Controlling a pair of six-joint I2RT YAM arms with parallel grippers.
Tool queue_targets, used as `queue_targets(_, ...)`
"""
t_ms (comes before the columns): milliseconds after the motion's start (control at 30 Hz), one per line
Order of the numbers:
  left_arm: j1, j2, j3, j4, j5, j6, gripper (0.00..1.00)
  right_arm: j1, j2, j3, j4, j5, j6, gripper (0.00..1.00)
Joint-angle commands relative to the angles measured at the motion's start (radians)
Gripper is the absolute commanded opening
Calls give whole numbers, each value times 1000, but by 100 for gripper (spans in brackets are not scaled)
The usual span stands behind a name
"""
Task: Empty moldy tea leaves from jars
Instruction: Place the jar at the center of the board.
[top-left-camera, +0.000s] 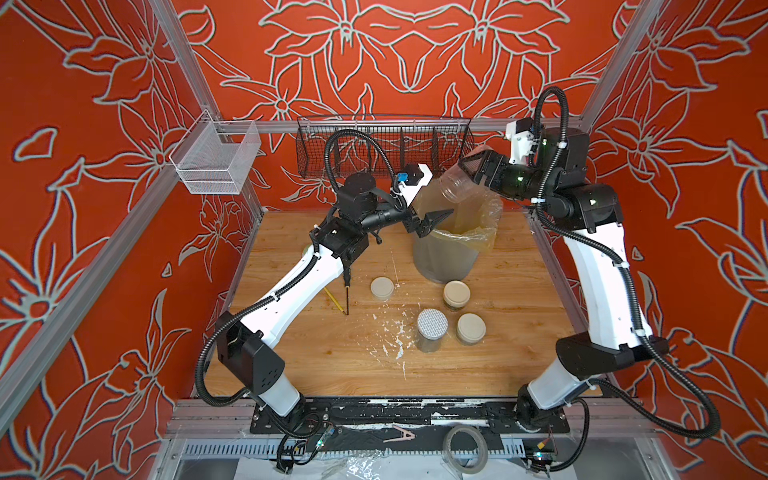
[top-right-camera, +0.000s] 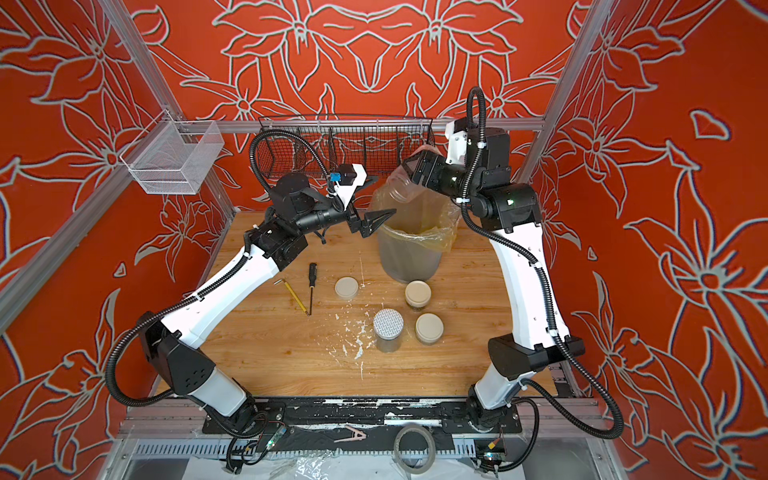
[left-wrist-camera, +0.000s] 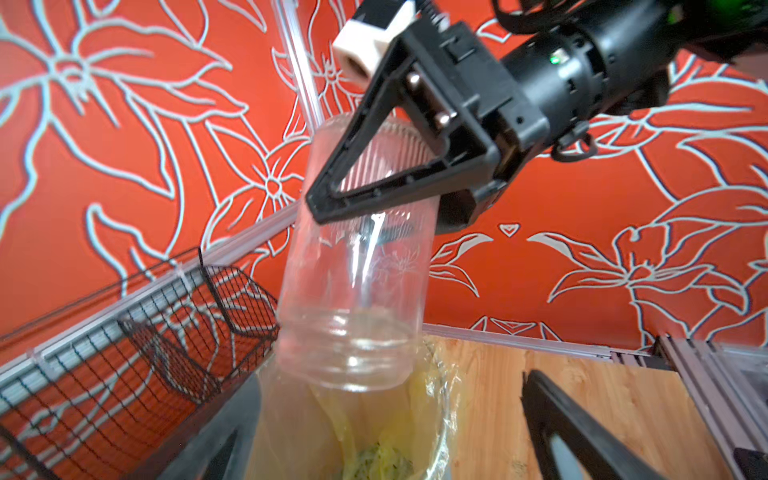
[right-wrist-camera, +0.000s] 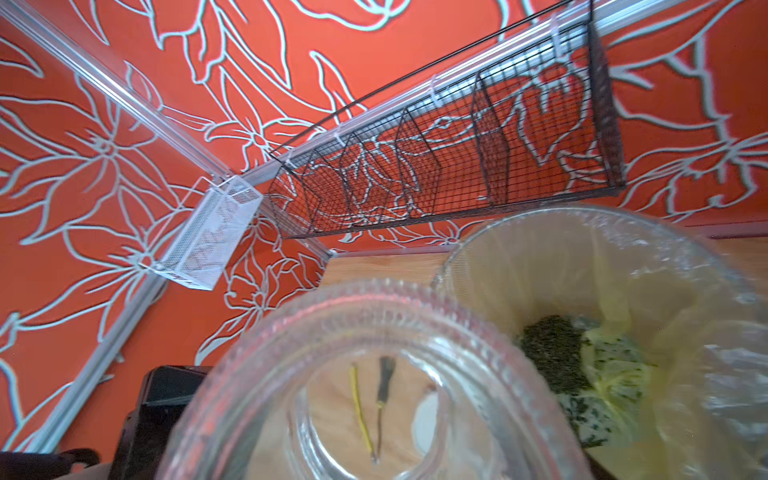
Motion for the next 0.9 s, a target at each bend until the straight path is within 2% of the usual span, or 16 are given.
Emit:
queue_targets(0,5,31,33,84,83,146,97,-6,-32,-5,133,-147,97,0)
queue_targets(133,5,50,36,133,108,173,97,-5,-57,-68,216,-245,166,0)
queue_targets(333,5,58,14,279,110,83,97,-6,-109,-196,359,-317,275,0)
queue_targets(467,5,55,-9,322,71,76,97,-6,-125,-224,386,-331,305,0)
queue_targets(600,5,43,-37,326,23,123,97,-5,-147,-272,429,-341,342,0)
queue_targets(867,4,44,-39,371,38,104,97,-6,-152,-339,534,-386,432,0)
